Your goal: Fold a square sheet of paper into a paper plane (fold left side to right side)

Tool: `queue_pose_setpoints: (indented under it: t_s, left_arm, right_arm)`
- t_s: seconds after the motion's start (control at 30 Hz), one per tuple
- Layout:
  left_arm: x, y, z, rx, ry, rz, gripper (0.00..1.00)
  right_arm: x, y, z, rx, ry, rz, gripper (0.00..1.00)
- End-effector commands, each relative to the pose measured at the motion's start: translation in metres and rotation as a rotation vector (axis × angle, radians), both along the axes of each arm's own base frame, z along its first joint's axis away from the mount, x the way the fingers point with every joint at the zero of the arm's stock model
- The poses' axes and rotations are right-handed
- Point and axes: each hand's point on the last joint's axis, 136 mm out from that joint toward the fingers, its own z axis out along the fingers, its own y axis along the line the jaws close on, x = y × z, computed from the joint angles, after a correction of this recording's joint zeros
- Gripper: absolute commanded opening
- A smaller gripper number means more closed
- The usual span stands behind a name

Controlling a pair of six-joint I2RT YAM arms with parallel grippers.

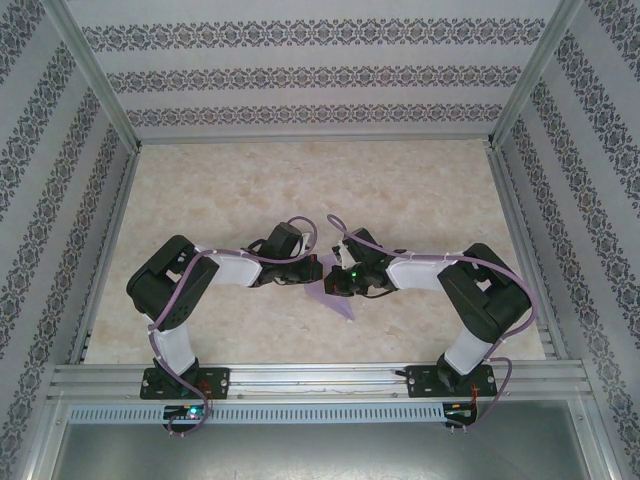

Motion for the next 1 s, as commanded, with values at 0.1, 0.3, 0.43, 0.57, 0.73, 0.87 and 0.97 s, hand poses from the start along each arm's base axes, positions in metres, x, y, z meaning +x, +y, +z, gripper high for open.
queue_pose_setpoints:
  t_s: [0.1, 0.3, 0.43, 0.57, 0.73, 0.87, 0.97]
  left_arm:
    - [-0.018, 0.029, -0.037, 0.163, 0.088, 0.053, 0.02]
    - [-0.017, 0.03, -0.042, 0.173, 0.097, 0.064, 0.01]
    - [-0.018, 0.031, -0.044, 0.177, 0.101, 0.064, 0.01]
    - [-0.018, 0.032, -0.044, 0.178, 0.101, 0.066, 0.01]
    - [-0.018, 0.031, -0.043, 0.176, 0.097, 0.062, 0.01]
    - [-0.017, 0.031, -0.042, 0.175, 0.093, 0.061, 0.01]
    - [-0.017, 0.031, -0.043, 0.177, 0.095, 0.06, 0.01]
  right_arm:
    - [-0.023, -0.013, -0.014, -0.05, 0.049, 0.001, 0.0]
    - [-0.038, -0.022, -0.015, -0.067, 0.068, 0.006, 0.0]
    - [-0.046, -0.026, -0.016, -0.077, 0.081, 0.016, 0.0]
    - [-0.051, -0.032, -0.017, -0.091, 0.085, 0.009, 0.0]
    - [-0.056, -0.036, -0.018, -0.094, 0.094, 0.005, 0.0]
    - [-0.061, -0.038, -0.019, -0.095, 0.101, 0.002, 0.0]
    - [-0.065, -0.042, -0.021, -0.099, 0.108, -0.001, 0.0]
